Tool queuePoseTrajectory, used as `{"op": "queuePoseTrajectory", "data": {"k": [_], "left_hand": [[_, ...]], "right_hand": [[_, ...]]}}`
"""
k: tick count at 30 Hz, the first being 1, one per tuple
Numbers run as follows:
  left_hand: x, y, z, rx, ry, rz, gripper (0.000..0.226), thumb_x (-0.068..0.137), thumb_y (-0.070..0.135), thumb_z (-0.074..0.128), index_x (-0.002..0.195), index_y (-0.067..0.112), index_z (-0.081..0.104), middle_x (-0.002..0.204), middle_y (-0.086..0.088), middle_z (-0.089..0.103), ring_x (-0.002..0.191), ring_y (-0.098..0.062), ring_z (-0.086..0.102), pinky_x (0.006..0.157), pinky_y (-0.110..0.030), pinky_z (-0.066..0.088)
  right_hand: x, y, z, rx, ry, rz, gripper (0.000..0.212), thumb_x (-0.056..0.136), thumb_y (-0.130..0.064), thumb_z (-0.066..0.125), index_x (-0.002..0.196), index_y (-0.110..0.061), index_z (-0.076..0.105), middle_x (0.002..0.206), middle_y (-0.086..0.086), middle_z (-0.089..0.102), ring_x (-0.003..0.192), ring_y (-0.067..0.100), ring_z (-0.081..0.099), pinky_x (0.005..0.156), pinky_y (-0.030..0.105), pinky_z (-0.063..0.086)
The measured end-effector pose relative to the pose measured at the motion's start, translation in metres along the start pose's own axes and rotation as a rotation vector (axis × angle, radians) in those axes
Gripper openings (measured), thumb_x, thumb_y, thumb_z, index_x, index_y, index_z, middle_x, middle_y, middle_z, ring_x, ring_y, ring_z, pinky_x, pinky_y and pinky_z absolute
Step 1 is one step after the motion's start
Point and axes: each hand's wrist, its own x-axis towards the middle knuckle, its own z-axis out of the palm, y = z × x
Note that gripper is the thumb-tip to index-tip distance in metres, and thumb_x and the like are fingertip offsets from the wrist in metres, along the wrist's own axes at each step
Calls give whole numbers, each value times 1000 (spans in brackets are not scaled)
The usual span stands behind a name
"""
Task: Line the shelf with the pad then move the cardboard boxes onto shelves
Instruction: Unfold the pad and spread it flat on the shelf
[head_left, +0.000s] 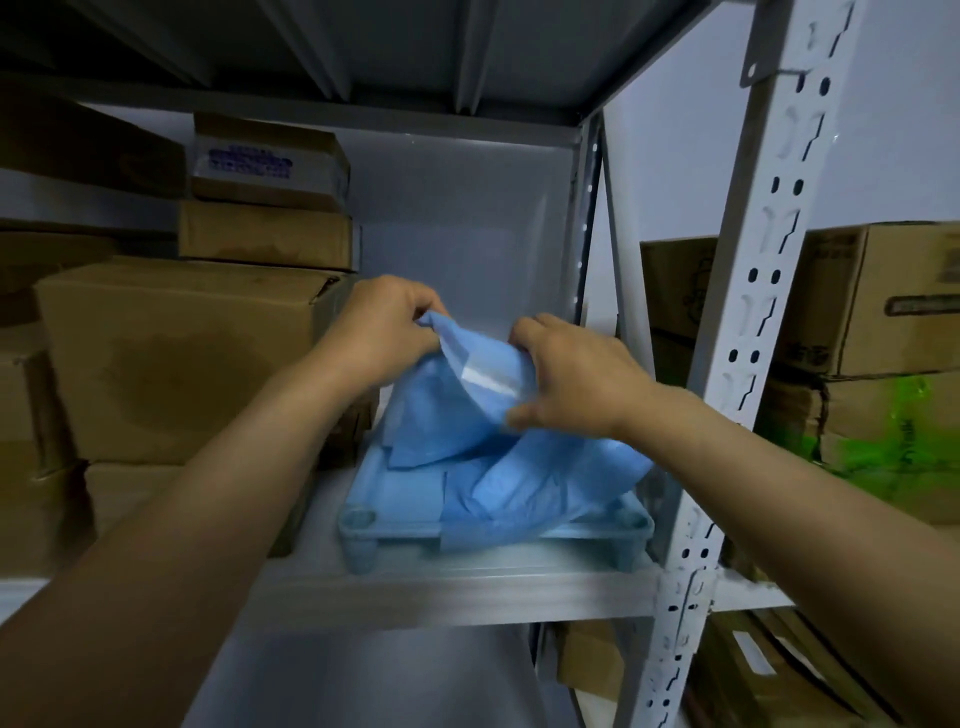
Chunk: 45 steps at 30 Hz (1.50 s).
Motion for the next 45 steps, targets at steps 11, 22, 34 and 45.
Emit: {"op": "queuePoseTrajectory", "data": {"k": [11,22,34,45], "left_hand": [[8,11,-43,63,76,-13,18,91,2,51,96,7,68,91,-7,63,91,-23,59,73,-28,41],[38,36,-46,-91,326,-14,27,99,17,43,97,-4,60,100,-24,60,98,-34,57,77,-34,41],[66,22,-63,-772,539,-392,22,104,26,28,109,18,47,87,-6,65,63,-17,67,43,-21,51],[85,31,-54,-536,335,-201,61,96,15,46,148,25,15,132,1,43,112,-19,49,93,-33,48]], "right_hand": [[-7,50,-40,305,66,55,42,75,-43,75,98,-9,66,93,10,69,87,27,65,80,42,53],[-1,28,-30,-35,213,232,18,85,-34,61,95,-21,66,81,0,60,80,23,60,65,30,46],[27,38,-105,-239,394,401,21,89,-16,48,97,-7,65,83,11,54,73,29,49,65,32,38],[35,31,-108,201,581,522,24,73,5,37,91,-5,50,79,15,61,72,31,57,65,35,48]]}}
